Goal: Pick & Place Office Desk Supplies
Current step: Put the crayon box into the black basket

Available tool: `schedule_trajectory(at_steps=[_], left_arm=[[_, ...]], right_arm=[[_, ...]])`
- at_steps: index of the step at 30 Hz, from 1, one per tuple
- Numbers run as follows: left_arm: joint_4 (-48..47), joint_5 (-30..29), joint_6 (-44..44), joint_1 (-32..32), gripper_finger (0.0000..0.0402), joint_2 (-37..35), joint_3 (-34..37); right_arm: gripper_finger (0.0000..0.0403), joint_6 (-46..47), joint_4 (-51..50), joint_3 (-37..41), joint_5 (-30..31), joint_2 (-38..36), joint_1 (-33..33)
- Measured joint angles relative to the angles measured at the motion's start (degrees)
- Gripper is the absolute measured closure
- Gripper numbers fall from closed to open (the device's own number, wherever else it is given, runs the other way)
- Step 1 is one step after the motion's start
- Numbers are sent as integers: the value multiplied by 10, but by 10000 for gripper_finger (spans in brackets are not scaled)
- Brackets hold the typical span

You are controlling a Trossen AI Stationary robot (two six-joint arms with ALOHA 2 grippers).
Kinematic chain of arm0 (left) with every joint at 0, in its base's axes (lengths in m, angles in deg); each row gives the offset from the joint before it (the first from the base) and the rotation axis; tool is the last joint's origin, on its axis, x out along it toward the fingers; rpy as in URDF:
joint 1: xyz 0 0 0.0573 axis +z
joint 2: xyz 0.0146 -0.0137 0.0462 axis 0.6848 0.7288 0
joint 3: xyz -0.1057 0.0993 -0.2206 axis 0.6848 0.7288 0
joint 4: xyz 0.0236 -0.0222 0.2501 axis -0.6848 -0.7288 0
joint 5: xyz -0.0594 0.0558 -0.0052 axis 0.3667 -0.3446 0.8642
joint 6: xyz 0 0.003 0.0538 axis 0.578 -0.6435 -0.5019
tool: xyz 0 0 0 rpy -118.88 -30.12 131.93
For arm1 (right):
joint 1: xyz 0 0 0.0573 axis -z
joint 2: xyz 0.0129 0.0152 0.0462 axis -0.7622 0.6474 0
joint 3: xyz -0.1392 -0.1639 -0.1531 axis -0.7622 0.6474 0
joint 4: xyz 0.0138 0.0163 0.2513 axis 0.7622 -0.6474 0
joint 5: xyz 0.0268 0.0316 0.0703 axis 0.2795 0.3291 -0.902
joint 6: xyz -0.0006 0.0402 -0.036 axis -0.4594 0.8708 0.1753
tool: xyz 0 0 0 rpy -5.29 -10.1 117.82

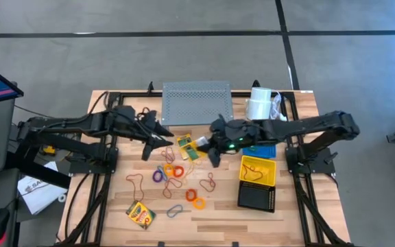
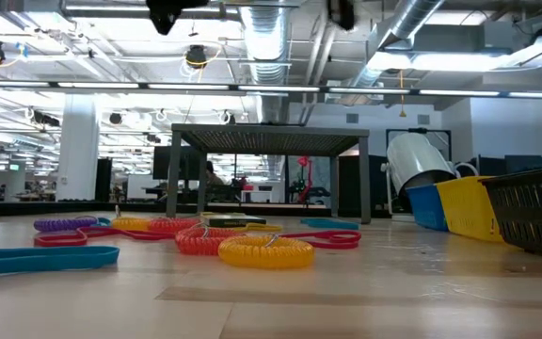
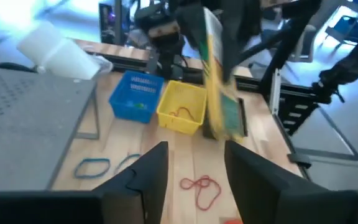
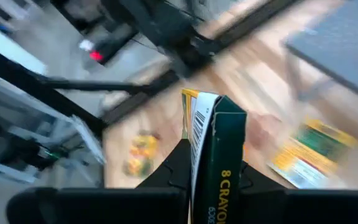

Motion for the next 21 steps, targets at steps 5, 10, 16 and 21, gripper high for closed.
schedule_trajectory(at_steps=[5, 10, 16, 21], left_arm=[[-1, -25, 22, 0, 234, -28, 0], [-16, -29, 34, 1, 231, -52, -1], [-12, -29, 44, 0, 229, -58, 0], [9, -28, 52, 0, 229, -57, 0]], right_arm=[[378, 37, -139, -1, 23, -73, -27], [378, 132, -284, 0, 70, -128, -89], [378, 303, -417, 0, 144, -154, -210], [378, 500, -444, 61, 222, -178, -337]])
